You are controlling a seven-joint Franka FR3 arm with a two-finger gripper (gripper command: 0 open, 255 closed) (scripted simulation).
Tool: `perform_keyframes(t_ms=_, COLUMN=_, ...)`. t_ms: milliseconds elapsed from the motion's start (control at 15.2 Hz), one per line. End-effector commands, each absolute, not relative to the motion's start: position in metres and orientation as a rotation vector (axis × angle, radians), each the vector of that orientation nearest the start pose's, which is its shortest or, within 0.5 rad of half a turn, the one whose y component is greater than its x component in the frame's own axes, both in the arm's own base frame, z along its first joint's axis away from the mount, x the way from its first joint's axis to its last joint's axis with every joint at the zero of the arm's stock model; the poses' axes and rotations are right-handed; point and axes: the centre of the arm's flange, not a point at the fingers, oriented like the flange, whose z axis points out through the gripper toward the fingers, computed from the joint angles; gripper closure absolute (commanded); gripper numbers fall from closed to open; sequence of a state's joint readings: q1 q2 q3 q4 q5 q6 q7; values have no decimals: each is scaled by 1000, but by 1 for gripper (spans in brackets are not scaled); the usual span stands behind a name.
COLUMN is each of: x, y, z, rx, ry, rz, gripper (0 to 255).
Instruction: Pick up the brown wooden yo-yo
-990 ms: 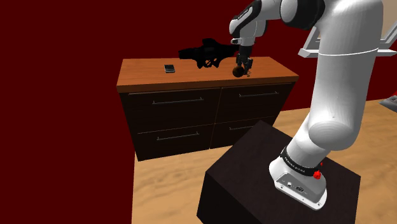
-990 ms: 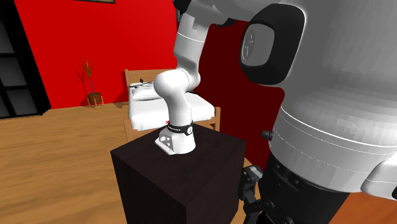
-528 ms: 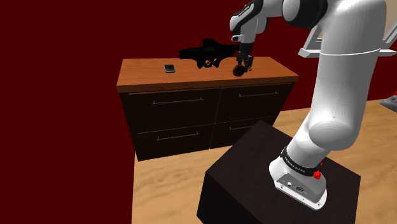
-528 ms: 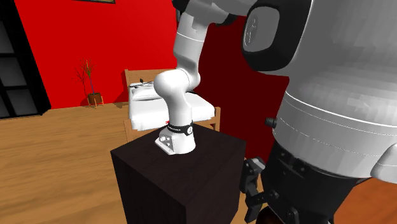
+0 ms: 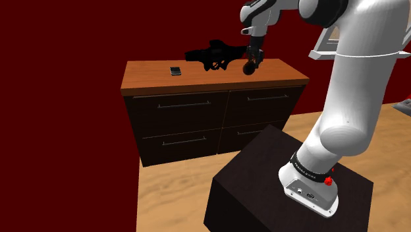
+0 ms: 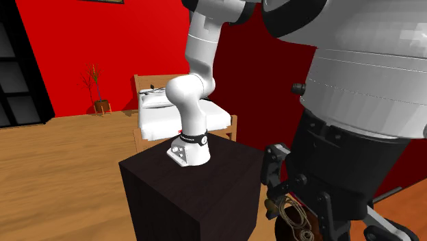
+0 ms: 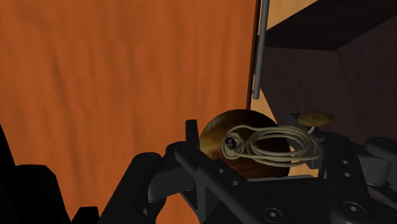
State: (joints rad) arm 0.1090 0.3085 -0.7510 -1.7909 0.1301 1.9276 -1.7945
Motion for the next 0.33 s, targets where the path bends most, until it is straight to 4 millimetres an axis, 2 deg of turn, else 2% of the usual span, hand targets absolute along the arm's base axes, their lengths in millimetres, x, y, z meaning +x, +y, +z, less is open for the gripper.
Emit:
perform_keyframes(t_ms=0, x=514, y=-334, z=423, rx=-2619, ry=-1635, rz=176, gripper=255)
perform_keyframes(t_ms=132, x=514, y=-334, z=433, rx=-2619, ry=-1635, rz=176, gripper=255)
perform_keyframes(t_ms=264, x=514, y=-334, z=434, rx=-2619, ry=-1635, rz=176, gripper=255)
